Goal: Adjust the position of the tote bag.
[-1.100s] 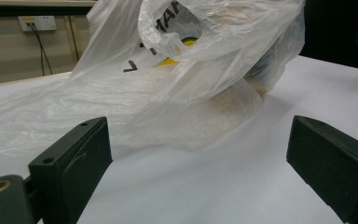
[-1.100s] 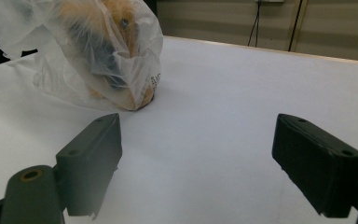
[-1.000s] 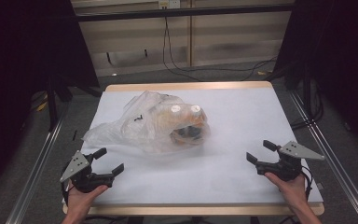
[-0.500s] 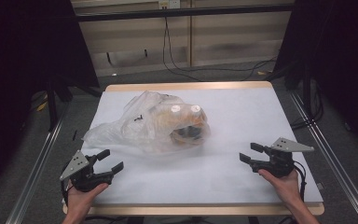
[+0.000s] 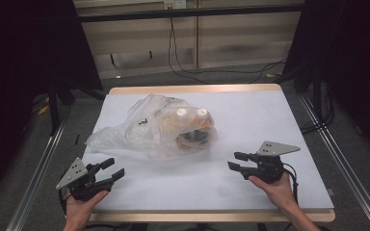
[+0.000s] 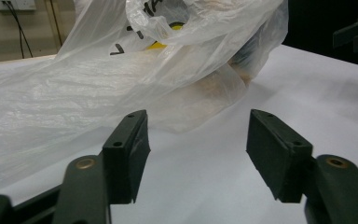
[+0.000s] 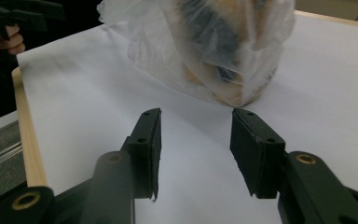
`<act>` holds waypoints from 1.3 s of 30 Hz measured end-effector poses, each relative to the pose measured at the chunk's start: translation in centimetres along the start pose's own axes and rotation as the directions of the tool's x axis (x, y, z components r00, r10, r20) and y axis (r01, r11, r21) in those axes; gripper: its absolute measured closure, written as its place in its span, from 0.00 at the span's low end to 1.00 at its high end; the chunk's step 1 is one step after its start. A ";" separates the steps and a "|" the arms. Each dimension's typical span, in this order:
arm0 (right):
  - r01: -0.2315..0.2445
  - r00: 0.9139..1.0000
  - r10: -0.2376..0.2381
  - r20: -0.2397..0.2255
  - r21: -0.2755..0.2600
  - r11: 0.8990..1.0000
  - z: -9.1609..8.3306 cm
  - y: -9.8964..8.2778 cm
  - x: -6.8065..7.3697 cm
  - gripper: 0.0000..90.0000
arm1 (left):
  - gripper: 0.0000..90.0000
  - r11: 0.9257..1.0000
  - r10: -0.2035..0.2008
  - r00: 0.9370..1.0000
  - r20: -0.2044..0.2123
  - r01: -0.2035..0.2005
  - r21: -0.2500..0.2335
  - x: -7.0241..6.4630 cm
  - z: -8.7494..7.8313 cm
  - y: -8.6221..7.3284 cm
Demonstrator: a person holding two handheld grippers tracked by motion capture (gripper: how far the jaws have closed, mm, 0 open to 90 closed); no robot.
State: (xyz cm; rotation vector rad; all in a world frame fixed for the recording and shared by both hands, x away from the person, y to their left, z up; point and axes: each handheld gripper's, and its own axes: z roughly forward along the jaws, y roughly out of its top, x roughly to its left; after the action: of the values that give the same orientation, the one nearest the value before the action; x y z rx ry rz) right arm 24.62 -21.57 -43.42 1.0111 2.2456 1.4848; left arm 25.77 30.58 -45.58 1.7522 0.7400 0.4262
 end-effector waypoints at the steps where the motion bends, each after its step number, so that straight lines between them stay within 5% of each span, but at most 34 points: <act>1: 0.007 1.000 -0.006 -0.025 0.002 1.000 0.6 0.4 0.3 0.62 | 0.47 1.000 0.006 1.000 0.006 -0.006 0.001 0.0 0.0 0.1; 19: 0.071 0.981 -0.070 -0.180 -0.002 0.998 5.2 4.9 4.2 0.72 | 0.63 0.999 -0.002 0.999 0.051 -0.001 0.049 -0.2 0.4 0.4; 27: 0.124 0.961 -0.126 -0.247 -0.023 0.992 7.6 7.9 6.3 0.75 | 0.76 0.997 -0.003 0.998 0.059 -0.001 0.073 0.4 0.5 1.3; 39: 0.201 0.934 -0.198 -0.298 -0.020 0.979 11.3 11.7 8.8 0.77 | 0.74 0.995 -0.018 1.000 0.026 0.016 0.096 1.6 1.6 2.0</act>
State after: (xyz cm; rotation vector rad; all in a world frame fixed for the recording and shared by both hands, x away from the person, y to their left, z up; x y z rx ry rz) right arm 29.32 -4.95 -36.73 0.5674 2.4744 1.6251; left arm 28.47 30.14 -44.34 1.8360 0.7664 0.3605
